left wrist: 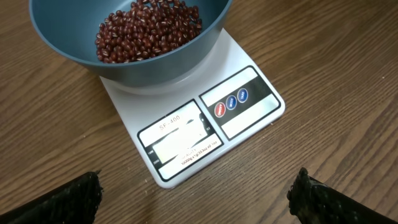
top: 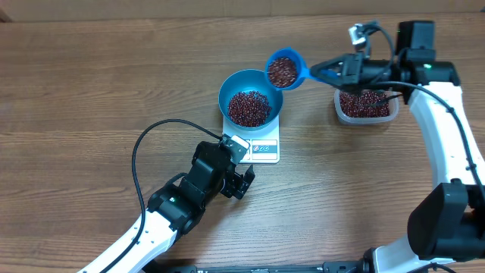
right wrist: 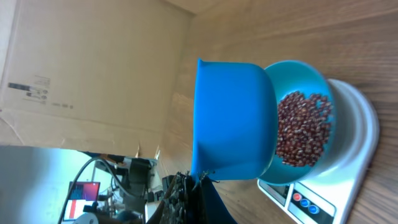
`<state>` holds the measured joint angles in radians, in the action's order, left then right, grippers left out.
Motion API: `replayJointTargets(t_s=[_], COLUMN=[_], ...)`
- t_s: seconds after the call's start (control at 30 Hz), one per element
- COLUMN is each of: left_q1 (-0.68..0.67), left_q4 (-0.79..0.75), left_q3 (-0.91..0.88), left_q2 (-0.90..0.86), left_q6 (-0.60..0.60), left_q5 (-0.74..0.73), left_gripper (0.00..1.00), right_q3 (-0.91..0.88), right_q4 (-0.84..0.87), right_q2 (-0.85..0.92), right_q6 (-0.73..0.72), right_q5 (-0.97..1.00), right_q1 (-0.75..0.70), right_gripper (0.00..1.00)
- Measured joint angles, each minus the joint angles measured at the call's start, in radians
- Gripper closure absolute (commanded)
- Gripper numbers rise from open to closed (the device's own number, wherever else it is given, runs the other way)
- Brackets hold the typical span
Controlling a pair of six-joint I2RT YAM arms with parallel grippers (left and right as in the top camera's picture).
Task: Scoop item into bowl and weigh 150g on scale
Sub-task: 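Carry the filled scoop with the right gripper over the teal bowl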
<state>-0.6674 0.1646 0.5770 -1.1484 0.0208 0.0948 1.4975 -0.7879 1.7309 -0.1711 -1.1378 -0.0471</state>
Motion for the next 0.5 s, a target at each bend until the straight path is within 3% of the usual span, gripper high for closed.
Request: replayJointTargets(t_s=[0.5], left_q1=[0.000], left_q4=[0.000], left_q3=[0.000], left_q2=[0.000], left_q6=[0.000], left_q5=[0.000], left_gripper=[0.00], right_q3=[0.000], right_q4=[0.032], right_q2=[0.000], right_q6=[-0.065], right_q5=[0.418], right_q1=[0.247], right_gripper=[0.96])
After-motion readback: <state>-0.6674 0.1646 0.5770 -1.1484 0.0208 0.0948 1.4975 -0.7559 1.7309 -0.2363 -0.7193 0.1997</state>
